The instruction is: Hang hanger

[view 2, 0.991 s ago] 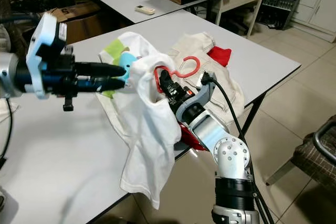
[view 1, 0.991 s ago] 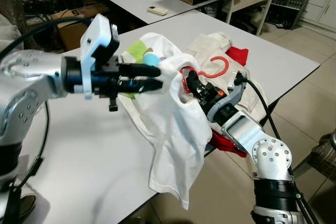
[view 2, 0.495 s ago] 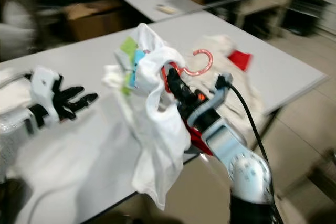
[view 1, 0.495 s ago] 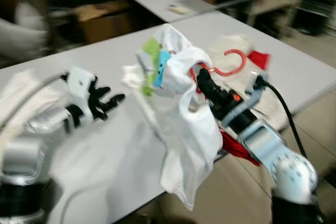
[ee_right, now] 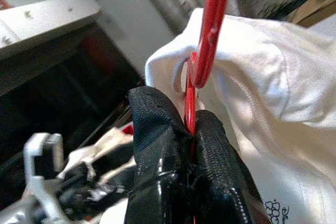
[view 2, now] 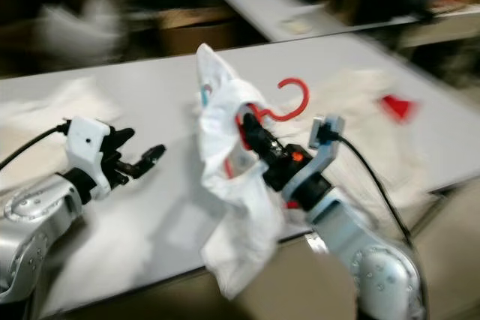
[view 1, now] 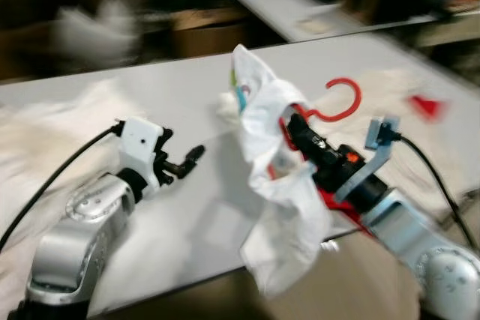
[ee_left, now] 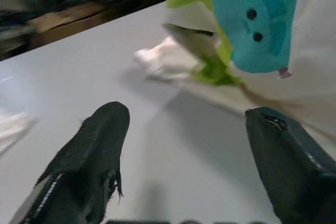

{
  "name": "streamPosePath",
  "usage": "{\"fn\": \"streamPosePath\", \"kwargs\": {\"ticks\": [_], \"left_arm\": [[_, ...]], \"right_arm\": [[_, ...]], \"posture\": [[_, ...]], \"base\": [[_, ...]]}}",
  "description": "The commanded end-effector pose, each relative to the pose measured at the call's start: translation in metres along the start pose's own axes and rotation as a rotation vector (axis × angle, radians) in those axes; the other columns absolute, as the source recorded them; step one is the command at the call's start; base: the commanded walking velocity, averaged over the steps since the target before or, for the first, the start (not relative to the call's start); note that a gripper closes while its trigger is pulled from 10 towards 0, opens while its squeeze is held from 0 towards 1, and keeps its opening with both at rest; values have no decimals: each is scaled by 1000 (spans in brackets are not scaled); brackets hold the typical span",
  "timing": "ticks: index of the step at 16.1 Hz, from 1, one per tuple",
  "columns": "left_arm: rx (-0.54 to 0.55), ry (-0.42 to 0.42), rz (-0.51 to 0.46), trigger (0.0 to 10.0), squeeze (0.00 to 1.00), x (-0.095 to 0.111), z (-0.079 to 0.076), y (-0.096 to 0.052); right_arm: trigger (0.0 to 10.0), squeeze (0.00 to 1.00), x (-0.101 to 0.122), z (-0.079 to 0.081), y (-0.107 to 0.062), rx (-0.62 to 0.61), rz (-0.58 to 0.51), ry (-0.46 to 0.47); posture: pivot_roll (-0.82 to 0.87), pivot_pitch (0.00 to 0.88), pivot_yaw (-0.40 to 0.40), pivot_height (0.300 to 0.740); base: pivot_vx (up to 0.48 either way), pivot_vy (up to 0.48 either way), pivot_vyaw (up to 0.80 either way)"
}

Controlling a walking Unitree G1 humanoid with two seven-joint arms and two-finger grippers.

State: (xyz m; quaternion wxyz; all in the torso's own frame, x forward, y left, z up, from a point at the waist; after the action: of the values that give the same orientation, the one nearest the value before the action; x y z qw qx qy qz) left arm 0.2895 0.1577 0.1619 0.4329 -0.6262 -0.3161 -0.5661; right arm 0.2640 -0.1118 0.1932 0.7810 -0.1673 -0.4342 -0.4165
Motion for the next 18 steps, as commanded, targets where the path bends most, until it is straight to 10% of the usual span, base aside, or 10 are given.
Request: {"fn": "streamPosePath", "kwargs": {"ticks": [1, 18], "left_arm": [[10, 13, -12, 10000, 725, 4, 1, 0], [35, -55, -45, 10000, 722, 1, -15, 14]], "right_arm": [[10000, 0, 1, 7, 2, 35, -1, -12], [10000, 0, 1, -4, -5, 14, 13, -60]], "posture": [[-132, 0, 65, 719], [-127, 0, 45, 719]], "base": [[0, 0, 800], [0, -58, 785]]}}
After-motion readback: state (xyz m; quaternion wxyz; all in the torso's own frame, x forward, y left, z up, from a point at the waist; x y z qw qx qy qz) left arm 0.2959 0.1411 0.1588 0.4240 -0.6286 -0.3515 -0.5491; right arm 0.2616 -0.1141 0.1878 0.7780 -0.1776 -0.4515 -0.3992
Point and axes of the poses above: a point about 5 cm out from each wrist's last joint towards the gripper, its own y axis pointing out of the wrist towards the gripper, its own x axis along the axis of the wrist's last joint, z = x × y, the point moved 3 cm from there along y, pointing out of the wrist towards the gripper, and after that the axes turned 4 degrees about -y, right-handed, at the moved point
